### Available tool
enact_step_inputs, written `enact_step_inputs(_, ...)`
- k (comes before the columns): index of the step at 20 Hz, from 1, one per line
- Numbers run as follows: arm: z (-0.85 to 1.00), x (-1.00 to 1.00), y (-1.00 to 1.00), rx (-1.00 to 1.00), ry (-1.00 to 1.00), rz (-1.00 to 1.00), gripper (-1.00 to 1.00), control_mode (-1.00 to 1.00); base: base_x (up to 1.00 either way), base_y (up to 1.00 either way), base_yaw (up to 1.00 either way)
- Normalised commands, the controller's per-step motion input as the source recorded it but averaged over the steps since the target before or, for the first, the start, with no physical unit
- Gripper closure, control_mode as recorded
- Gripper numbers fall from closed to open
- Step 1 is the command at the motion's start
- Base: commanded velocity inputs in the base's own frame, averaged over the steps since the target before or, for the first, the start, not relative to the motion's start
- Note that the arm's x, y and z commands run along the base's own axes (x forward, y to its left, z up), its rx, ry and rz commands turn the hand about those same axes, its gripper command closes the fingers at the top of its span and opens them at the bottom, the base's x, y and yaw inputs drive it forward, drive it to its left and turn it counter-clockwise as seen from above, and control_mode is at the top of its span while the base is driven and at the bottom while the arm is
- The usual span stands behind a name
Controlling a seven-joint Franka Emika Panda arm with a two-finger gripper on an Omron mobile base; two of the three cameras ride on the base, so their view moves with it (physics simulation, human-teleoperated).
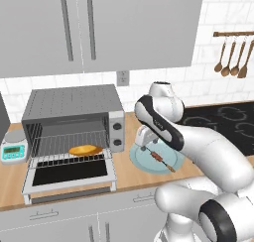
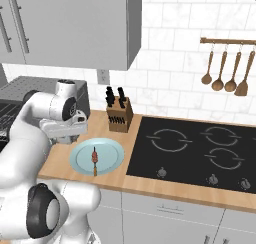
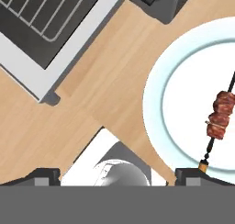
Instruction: Pick up the kebab skewer and baguette bread, and place them inside the toaster oven. Close the toaster oven door and start by setting the timer.
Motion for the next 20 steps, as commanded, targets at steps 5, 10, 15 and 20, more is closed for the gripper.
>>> enact_step_inputs(5, -0.12, 0.39, -0.32, 0.00, 0.03, -0.06, -1.00, -1.00, 0.00, 0.00, 0.00)
enact_step_inputs(10, -0.23, 0.42, -0.32, 0.00, 0.01, -0.06, -1.00, -1.00, 0.00, 0.00, 0.00)
enact_step_inputs(15, -0.32, 0.31, -0.31, 0.00, 0.00, -0.05, -1.00, -1.00, 0.00, 0.00, 0.00)
enact_step_inputs(20, -0.60, 0.26, -0.20, -0.06, 0.00, -0.09, -1.00, -1.00, 0.00, 0.00, 0.00)
